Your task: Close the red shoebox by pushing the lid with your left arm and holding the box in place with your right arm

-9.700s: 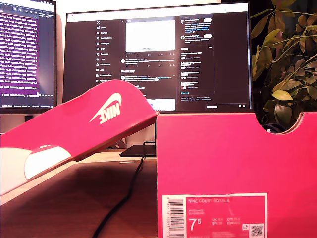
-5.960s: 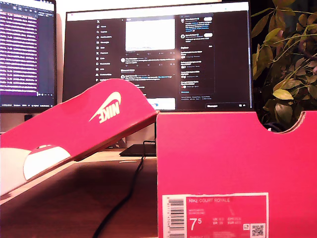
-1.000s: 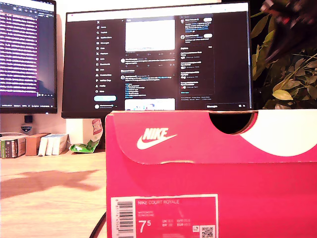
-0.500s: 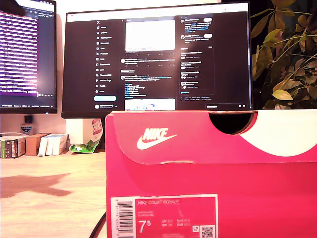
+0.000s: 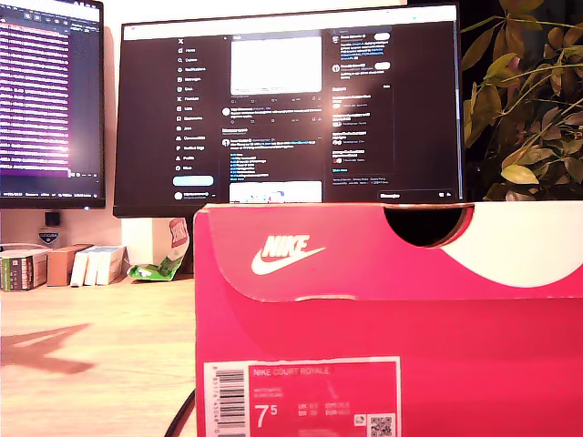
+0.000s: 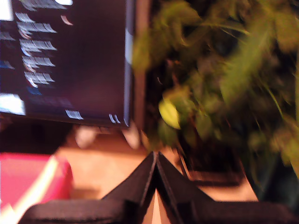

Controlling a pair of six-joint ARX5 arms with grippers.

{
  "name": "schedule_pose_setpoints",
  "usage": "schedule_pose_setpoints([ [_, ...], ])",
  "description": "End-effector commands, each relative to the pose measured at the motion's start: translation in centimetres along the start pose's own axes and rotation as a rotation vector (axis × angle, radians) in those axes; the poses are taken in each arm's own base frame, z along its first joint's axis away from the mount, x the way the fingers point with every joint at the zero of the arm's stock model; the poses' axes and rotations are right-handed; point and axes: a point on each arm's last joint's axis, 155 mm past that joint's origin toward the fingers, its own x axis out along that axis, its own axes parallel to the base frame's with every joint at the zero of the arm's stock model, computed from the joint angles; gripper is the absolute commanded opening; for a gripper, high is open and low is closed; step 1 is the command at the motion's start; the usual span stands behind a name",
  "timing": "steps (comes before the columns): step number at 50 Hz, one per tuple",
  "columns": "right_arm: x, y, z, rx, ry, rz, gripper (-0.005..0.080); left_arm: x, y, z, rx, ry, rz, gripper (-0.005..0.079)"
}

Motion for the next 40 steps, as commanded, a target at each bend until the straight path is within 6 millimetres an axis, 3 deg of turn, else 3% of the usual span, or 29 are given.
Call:
schedule_pose_setpoints([
  [1, -0.3, 0.1, -0.8, 0.001, 0.001, 0.009, -0.0012, -0.1, 0.3, -1.1, 0.007, 0.006, 0.005, -0.0019],
  [9, -1.7, 0.6, -0.5, -0.025, -0.026, 0.051, -0.0012, -0.9, -0.4, -1.2, 0.013, -0.012, -0.023, -0.0019],
  [18, -3.6, -1.0, 0.3, -0.042, -0.062, -0.001, -0.0012, -2.1, 0.1, -0.2, 0.022, -0.051, 0.01, -0.0019],
  [28, -4.8, -1.5, 0.3, -0.036, -0.07, 0.007, -0.0012, -2.9, 0.7, -0.1, 0.015, -0.06, 0.031, -0.0019],
  [40, -6.1, -0.4, -0.3, 0.009, -0.057, 0.082, -0.0012, -3.6, -0.1, -0.4, -0.024, -0.073, -0.008, -0.0019],
])
